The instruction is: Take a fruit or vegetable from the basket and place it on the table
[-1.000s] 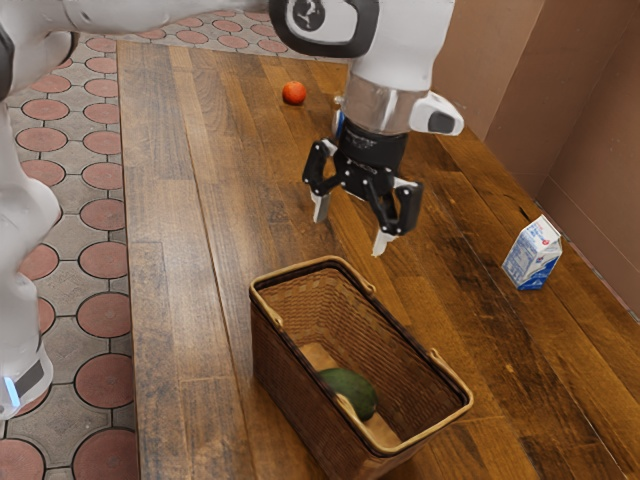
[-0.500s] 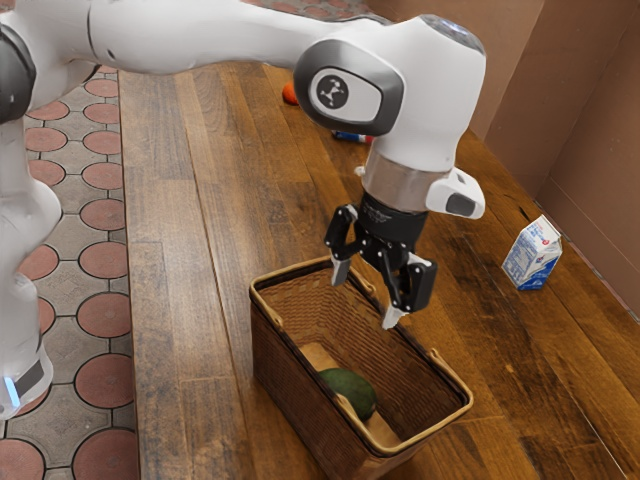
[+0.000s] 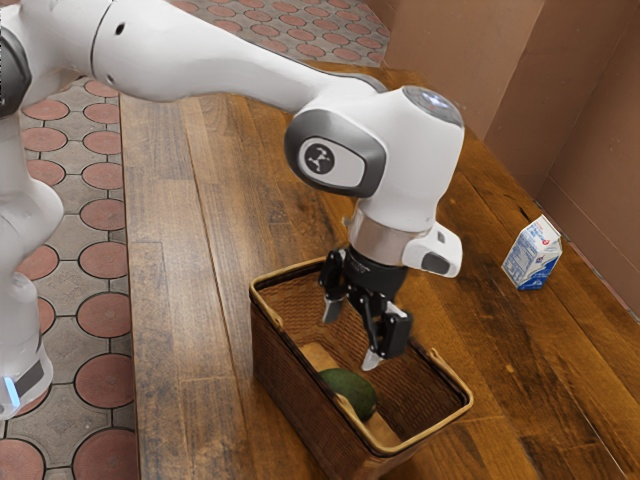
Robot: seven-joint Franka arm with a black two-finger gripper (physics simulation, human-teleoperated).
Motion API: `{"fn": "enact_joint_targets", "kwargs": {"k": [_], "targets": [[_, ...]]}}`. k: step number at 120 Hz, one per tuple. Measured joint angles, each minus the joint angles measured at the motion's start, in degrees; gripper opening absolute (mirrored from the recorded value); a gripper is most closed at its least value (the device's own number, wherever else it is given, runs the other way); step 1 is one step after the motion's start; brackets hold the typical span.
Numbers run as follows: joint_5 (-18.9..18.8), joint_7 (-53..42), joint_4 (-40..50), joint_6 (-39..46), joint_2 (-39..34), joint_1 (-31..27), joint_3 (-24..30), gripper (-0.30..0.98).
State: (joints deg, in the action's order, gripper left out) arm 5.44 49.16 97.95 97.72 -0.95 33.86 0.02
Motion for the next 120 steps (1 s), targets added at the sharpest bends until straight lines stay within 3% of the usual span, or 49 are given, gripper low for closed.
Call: {"fn": "enact_joint_targets", "kwargs": {"k": [69,120], "targets": [[1.5,-5.6,4.9,4.7,0.2,-6.4,0.0,0.69],[5.1,-7.4,6.7,7.8,1.9,-9.6,0.2,0.69]]}}
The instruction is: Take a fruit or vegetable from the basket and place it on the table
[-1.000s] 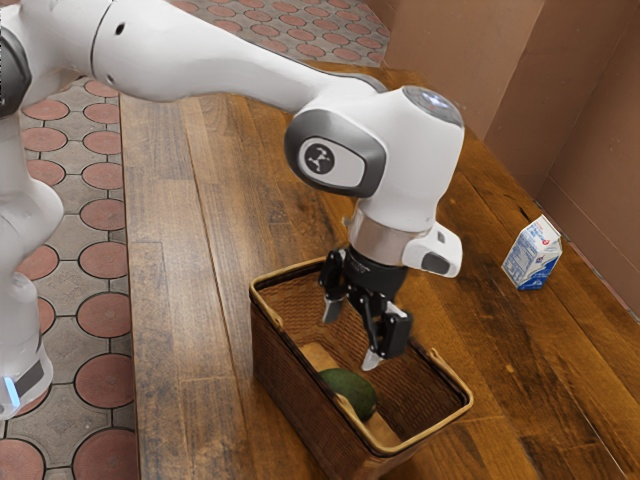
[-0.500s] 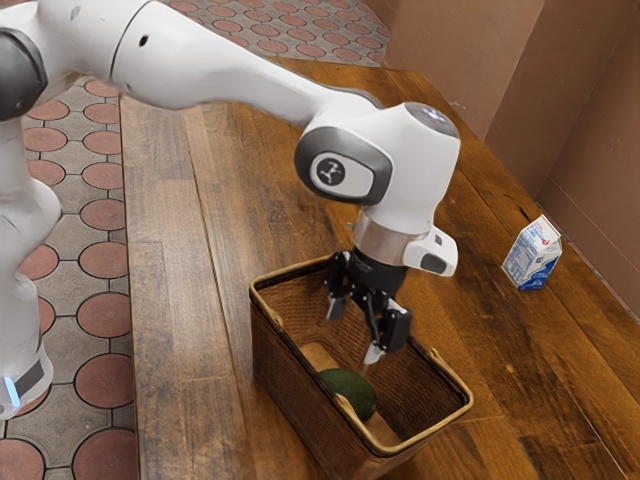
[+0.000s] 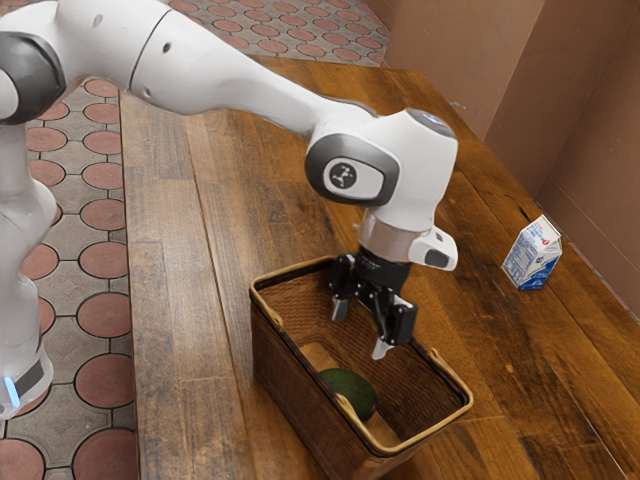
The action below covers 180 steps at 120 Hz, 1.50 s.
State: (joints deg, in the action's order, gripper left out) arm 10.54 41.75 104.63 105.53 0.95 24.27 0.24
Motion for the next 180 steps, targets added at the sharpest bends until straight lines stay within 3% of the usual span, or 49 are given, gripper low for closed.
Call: {"fn": "enact_joint_targets", "kwargs": {"k": [106,180], "targets": [[2.1,-0.5,5.0,5.6,-2.2,9.4,-0.5,0.69],[1.7,-0.4,4.9,6.0,-2.2,3.4,-0.5,0.69]]}}
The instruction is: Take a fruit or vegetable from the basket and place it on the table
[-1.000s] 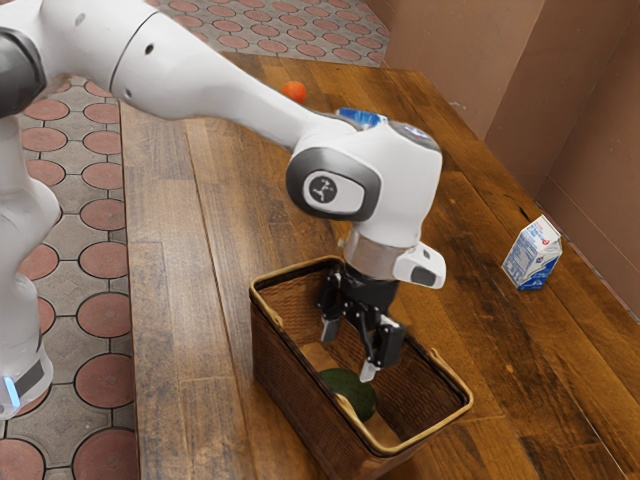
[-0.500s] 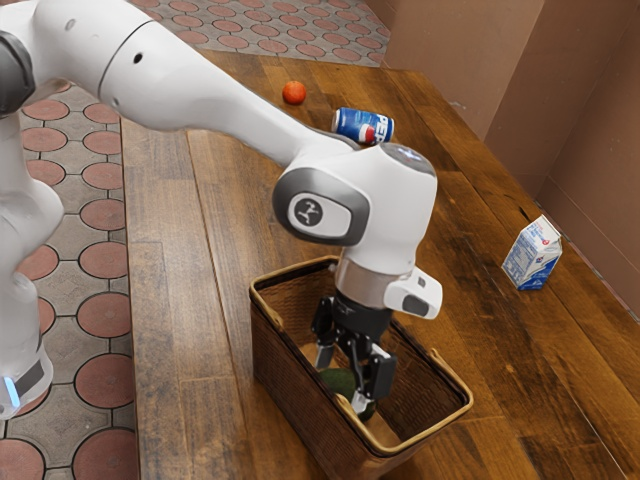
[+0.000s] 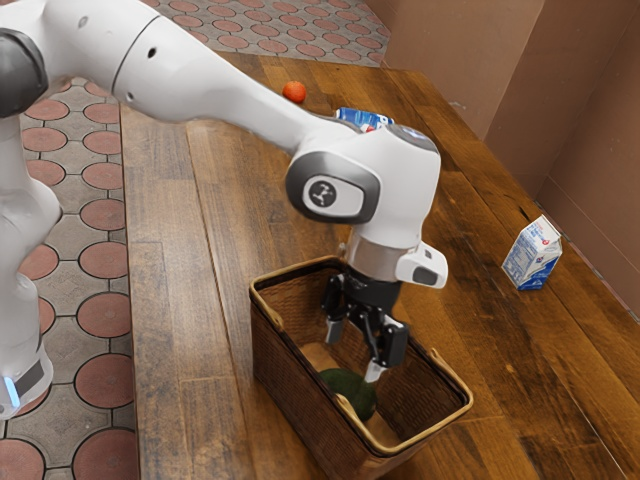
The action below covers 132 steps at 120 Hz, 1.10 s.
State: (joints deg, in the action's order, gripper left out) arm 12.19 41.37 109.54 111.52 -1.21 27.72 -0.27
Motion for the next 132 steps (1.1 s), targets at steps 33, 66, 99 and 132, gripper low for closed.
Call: {"fn": "enact_joint_targets", "kwargs": {"k": [33,66,99,132], "targets": [[-0.1,0.2,0.0,0.2,0.8,0.5,0.0,0.69],[-0.2,0.2,0.1,0.4,1.7,2.2,-0.1,0.69],[-0.6,-0.3,0.3,0.5,1.7,4.4,-0.9,0.69],[-2.1,-1.4,0.7,0.5,1.7,7.9,-3.5,0.69]]}}
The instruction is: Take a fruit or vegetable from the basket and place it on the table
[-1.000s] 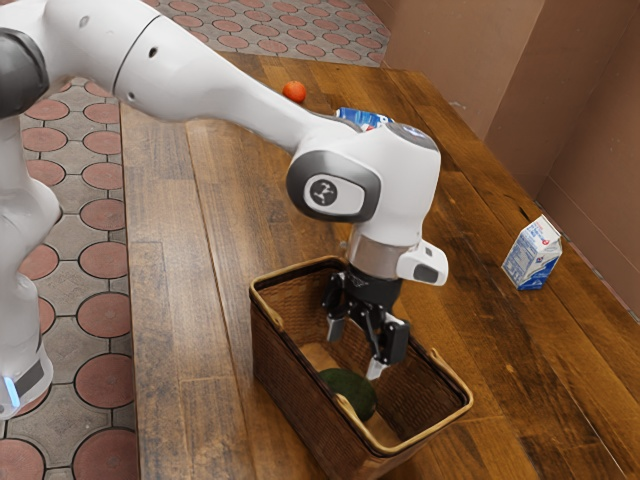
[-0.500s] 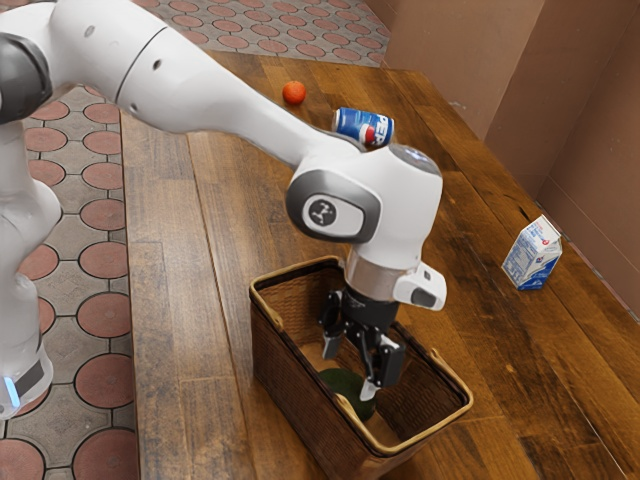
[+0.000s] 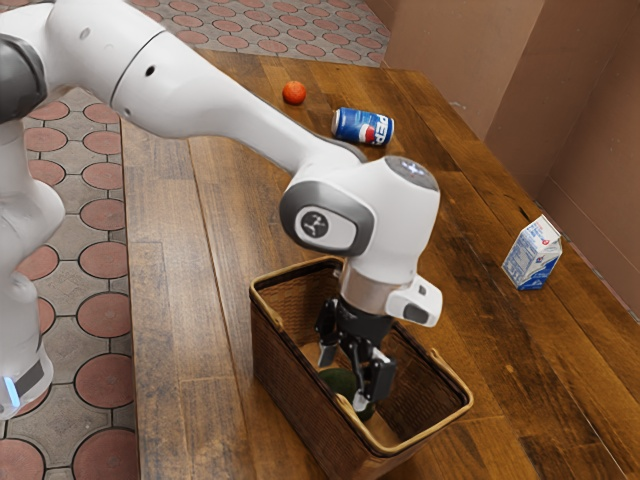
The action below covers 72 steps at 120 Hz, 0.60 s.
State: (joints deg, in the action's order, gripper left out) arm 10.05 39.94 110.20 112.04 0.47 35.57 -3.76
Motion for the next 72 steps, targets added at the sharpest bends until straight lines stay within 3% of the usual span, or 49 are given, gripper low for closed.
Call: {"fn": "enact_joint_targets", "kwargs": {"k": [43,72], "targets": [[-0.2,-1.4,0.1,-0.1,0.9,0.4,-1.1,0.69],[-0.3,-2.0,0.1,0.0,2.1,-5.2,-1.1,0.69]]}}
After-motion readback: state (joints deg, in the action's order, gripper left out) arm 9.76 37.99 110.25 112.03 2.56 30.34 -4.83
